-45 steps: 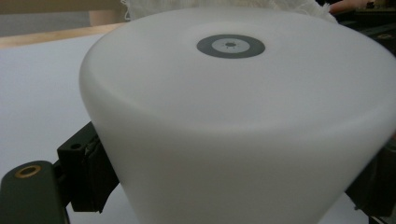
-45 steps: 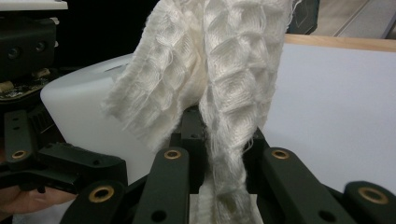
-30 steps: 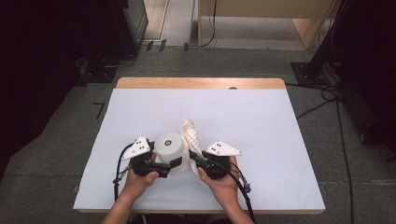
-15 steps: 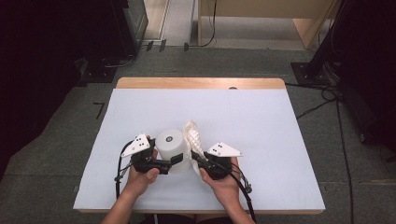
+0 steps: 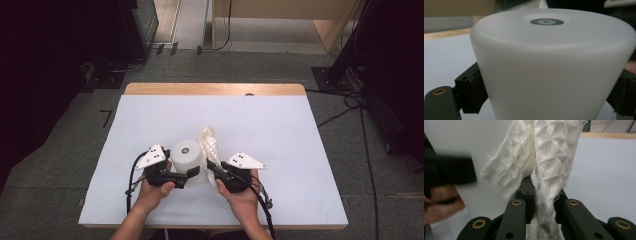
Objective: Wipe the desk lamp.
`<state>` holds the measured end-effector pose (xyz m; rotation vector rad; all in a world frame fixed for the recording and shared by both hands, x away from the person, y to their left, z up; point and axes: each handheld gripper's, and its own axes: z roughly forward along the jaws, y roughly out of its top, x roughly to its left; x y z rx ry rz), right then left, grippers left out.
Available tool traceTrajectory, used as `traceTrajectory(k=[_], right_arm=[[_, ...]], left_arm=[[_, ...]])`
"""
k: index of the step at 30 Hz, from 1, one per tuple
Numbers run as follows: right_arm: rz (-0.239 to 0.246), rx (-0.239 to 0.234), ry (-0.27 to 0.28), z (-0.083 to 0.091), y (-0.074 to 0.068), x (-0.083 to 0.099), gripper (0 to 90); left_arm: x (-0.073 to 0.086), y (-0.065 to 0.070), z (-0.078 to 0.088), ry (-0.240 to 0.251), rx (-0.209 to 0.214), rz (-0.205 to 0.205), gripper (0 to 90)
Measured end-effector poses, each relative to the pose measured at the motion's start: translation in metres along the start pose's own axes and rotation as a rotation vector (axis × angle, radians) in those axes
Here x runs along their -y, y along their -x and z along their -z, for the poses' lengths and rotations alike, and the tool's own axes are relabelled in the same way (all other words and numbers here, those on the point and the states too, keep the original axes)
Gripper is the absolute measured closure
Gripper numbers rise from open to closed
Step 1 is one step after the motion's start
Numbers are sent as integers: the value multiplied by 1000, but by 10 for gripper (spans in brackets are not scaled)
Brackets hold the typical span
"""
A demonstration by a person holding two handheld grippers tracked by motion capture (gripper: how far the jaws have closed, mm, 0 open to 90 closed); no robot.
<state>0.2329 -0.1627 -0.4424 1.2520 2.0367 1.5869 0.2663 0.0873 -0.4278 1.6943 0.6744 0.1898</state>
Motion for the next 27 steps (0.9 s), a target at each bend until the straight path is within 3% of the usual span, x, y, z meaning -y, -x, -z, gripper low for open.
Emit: traceTrajectory(k=[3, 6, 7, 8, 9, 10, 11, 14, 16, 18, 22, 26, 27], right_arm=[[28, -5, -44, -8, -3, 7, 789], [34, 10, -33, -6, -2, 3, 789], [28, 18, -22, -3, 0, 0, 789], [31, 28, -5, -1, 3, -2, 789], [33, 48, 8, 3, 5, -5, 789], [33, 48, 8, 3, 5, -5, 789], [51, 112, 39, 10, 12, -9, 788], [81, 221, 44, 17, 22, -11, 787], [82, 266, 38, 19, 30, -9, 787], [58, 269, 29, 19, 37, -6, 787], [51, 245, 5, 14, 40, -1, 787], [64, 231, -8, 11, 36, 0, 787], [66, 235, -14, 10, 37, 0, 787]], left_arm=[[-2, -6, 6, 28, -18, 22, 88], [-1, -7, 5, 26, -22, 10, 88], [3, -5, 0, -10, -80, -47, 88], [6, -4, -2, -27, -113, -74, 88], [9, -4, -5, -35, -142, -93, 88], [9, -4, -5, -35, -142, -93, 88], [15, -5, -8, -41, -183, -108, 87], [20, -10, -11, -57, -197, -112, 86], [22, -10, -13, -69, -210, -125, 86], [28, -10, -16, -102, -226, -157, 86], [38, -11, -19, -132, -242, -176, 86], [39, -11, -18, -129, -241, -177, 83], [39, -10, -17, -116, -265, -180, 70]])
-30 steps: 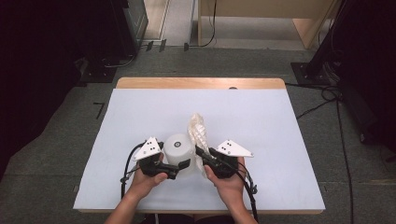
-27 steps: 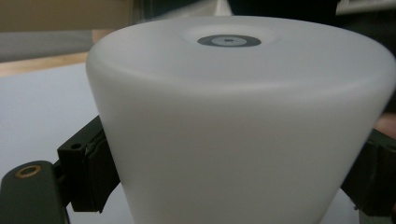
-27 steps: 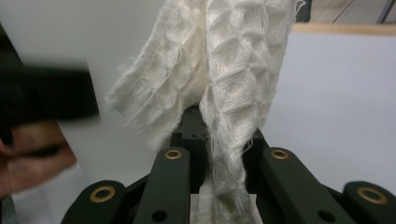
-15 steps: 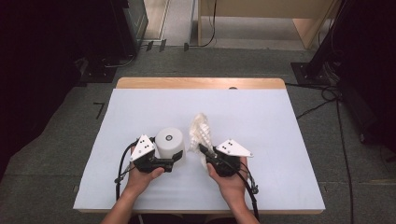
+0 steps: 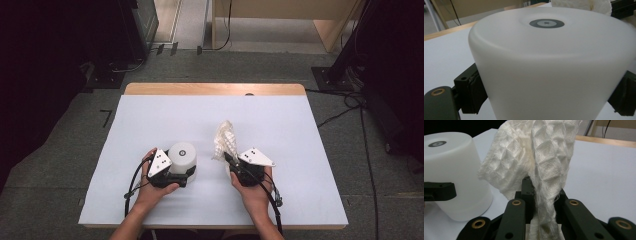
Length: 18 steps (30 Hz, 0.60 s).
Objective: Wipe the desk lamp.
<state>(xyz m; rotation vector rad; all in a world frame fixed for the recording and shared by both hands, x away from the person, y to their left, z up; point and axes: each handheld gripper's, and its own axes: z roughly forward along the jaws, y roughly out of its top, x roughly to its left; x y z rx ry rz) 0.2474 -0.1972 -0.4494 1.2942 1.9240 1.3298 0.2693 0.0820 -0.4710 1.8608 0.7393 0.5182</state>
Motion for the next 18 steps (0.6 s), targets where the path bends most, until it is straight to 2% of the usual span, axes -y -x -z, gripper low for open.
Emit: traceTrajectory(k=[1, 3, 4, 7, 8, 9, 10, 13, 14, 16, 17, 18], right_arm=[[0, 0, 0, 0, 0, 0, 787], [-8, 1, -11, -2, 0, 2, 787], [-11, -4, -22, -4, 0, 4, 786], [-11, -8, -25, -5, 1, 5, 786], [-9, -4, -25, -5, 1, 5, 786], [-9, -4, -25, -5, 1, 5, 786], [-3, 7, -25, -5, 1, 6, 785], [9, 30, -29, -5, 0, 7, 785], [6, 48, -33, -6, 1, 8, 785], [-20, 47, -27, -5, 3, 8, 784], [-19, 52, -23, -5, 3, 8, 783], [-16, 56, -19, -5, 4, 8, 784]], left_arm=[[0, 0, 0, 0, 0, 0, 25], [0, 3, 6, 40, -16, 10, 8], [1, 6, 8, 37, -42, 16, 8], [2, 8, 10, 34, -62, 28, 8], [1, 11, 12, 29, -91, 52, 8], [1, 11, 12, 29, -91, 52, 8], [-1, 18, 11, 21, -132, 72, 9], [-2, 26, 8, 14, -157, 64, 15], [-3, 30, 4, 2, -195, 48, 15], [-1, 27, 2, -9, -194, 54, 31], [0, 25, 2, -11, -188, 60, 72], [0, 22, 2, -13, -168, 69, 82]])
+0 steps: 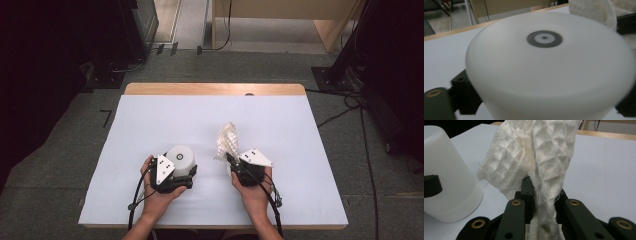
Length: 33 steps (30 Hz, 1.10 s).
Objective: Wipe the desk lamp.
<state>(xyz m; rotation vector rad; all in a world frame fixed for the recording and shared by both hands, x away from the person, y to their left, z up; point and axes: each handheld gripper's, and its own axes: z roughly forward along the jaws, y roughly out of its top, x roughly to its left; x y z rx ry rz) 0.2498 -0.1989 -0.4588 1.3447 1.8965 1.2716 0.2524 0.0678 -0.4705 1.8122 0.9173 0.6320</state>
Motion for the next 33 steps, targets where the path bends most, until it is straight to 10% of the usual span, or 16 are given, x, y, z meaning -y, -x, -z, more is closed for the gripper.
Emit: traceTrajectory(k=[7, 11, 14, 20, 26, 33], right_arm=[[-46, -19, -9, -4, 2, 1, 781], [-18, 9, -24, -8, -2, 2, 783], [6, 11, -43, -13, -12, 5, 783], [88, -111, -54, -17, -31, 8, 780], [56, -273, 0, -6, -40, -1, 778], [10, -311, 89, 9, -36, -16, 781]], left_arm=[[-7, -11, 4, 53, 117, 52, 87], [-23, -13, 19, 159, 315, 45, 88], [-27, -13, 19, 169, 376, 73, 88], [-22, -16, 9, 120, 361, 87, 88], [-17, -18, 0, 52, 371, 89, 88], [-19, -8, 0, 50, 397, 31, 88]])
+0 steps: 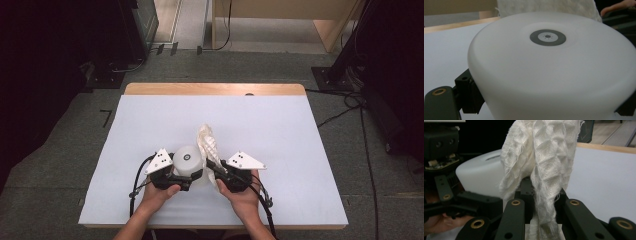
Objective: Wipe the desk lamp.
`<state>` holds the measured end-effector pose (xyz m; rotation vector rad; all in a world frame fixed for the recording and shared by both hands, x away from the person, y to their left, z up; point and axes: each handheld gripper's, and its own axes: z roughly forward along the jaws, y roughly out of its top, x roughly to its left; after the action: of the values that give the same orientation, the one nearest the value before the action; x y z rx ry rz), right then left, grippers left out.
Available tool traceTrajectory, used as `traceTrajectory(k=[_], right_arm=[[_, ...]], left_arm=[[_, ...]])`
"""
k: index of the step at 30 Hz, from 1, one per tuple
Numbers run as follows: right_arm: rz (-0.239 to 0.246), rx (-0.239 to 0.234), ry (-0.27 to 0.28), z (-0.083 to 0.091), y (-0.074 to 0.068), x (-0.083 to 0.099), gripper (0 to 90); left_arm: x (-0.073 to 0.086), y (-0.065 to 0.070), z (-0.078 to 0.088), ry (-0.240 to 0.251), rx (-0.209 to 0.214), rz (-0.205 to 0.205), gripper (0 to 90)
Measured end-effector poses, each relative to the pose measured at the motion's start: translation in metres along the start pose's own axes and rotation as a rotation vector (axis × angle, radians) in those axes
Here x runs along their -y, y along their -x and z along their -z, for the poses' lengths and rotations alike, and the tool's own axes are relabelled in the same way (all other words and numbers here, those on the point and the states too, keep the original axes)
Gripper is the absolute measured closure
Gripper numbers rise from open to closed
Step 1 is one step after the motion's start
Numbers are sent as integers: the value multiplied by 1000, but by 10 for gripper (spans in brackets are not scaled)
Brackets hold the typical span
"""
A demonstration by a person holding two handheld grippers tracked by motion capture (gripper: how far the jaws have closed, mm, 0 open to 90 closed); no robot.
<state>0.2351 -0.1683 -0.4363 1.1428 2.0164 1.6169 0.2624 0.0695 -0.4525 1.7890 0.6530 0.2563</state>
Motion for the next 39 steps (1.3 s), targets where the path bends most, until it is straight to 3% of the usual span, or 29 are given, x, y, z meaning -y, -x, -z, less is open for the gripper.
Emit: traceTrajectory(k=[3, 6, 10, 14, 20, 24, 28, 32, 36, 39], right_arm=[[-19, -7, -10, -1, 1, 2, 782], [-23, -11, -43, -7, 1, 8, 782], [-16, -25, -88, -15, -2, 14, 780], [-9, -24, -99, -17, -5, 14, 781], [-37, -19, -28, -7, 0, 4, 784], [-31, -12, 0, -1, 3, 1, 785], [-34, 6, -26, -6, 3, 7, 786], [10, 40, -92, -16, 3, 16, 786], [20, 82, -52, -7, 7, 10, 787], [1, 118, -12, 4, 16, 5, 787]], left_arm=[[-4, -1, 3, 24, -11, 7, 88], [-9, -9, 12, 69, 0, 53, 89], [-13, -18, 22, 105, -30, 77, 89], [-11, -17, 20, 77, -30, 50, 89], [-4, -4, 4, 0, -17, -23, 89], [-6, 0, 1, 15, -17, -31, 89], [-10, -2, 4, 42, -34, -29, 89], [-11, -11, 11, 83, -89, 2, 89], [-2, -15, 5, 31, -184, -69, 89], [8, -17, -2, -4, -235, -89, 88]])
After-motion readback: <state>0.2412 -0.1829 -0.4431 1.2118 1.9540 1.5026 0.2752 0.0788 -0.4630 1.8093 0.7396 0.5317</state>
